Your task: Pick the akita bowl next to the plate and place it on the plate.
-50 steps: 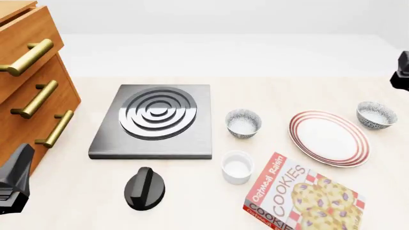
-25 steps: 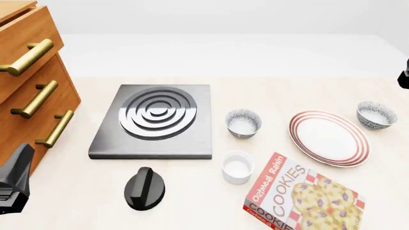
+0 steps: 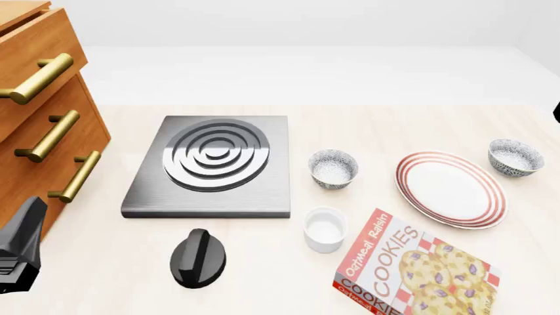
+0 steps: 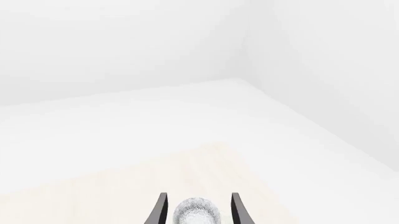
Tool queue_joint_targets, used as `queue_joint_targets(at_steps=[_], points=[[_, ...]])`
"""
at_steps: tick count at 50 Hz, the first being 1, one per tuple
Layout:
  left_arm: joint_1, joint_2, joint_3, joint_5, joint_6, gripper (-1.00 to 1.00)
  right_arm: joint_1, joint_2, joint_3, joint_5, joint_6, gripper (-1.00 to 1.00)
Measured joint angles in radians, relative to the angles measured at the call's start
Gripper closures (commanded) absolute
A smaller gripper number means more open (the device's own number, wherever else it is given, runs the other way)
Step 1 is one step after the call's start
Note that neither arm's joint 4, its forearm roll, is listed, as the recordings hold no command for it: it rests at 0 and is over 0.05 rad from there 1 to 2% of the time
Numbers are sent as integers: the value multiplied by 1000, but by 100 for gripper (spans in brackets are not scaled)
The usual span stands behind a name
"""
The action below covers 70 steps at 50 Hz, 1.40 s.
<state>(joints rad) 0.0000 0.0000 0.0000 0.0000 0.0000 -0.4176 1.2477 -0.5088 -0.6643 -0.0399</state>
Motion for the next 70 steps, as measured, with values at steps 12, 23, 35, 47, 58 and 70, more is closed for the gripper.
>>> queue_joint_targets(at_steps=[12,23,35,47,58,70], points=[[0,0,0,0,0,-100,-21,43,-10,-18,-1,-100],[0,0,0,0,0,-100,-42,79,-25,-29,-1,-100],[0,0,0,0,0,-100,-60,116,-35,-43,-1,-100],[0,0,0,0,0,-100,-72,155,-49,-48,3,-100],[0,0,0,0,0,-100,-80,200,-72,-43,10,-100],[0,0,0,0,0,-100,-83,248,-104,-31,25,-100]])
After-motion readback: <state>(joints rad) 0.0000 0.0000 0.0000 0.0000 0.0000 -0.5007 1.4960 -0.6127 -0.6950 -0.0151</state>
